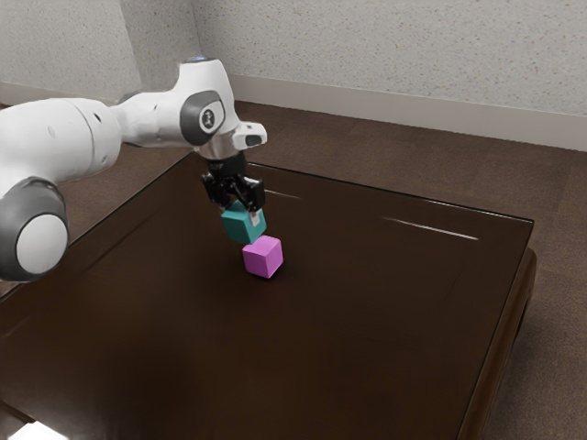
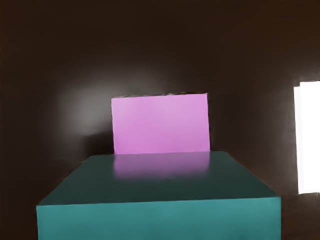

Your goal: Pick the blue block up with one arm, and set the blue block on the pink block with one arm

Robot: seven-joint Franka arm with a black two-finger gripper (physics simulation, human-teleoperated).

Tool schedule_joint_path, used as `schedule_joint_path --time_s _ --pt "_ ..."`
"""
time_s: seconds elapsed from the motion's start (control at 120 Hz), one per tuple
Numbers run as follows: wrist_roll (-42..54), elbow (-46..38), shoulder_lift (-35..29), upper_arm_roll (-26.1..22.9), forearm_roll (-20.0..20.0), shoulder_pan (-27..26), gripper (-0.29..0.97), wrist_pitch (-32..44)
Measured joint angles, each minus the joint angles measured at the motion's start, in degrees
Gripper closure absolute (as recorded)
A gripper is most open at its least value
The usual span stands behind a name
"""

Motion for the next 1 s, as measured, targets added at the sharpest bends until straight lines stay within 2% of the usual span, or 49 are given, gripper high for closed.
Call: schedule_joint_path --time_s 0.367,0.592,0.8,1.0 --pt "-4.1 10.7 6.8 -0.2 2.5 -0.7 0.28 -4.3" --pt "-5.3 14.1 9.9 -0.9 3.4 -0.5 0.29 -4.7" --pt "-5.3 15.1 10.3 -1.1 4.6 -0.8 0.29 -4.9" --pt "-4.9 15.5 10.3 -2.3 5.0 -0.6 0.14 -4.9"
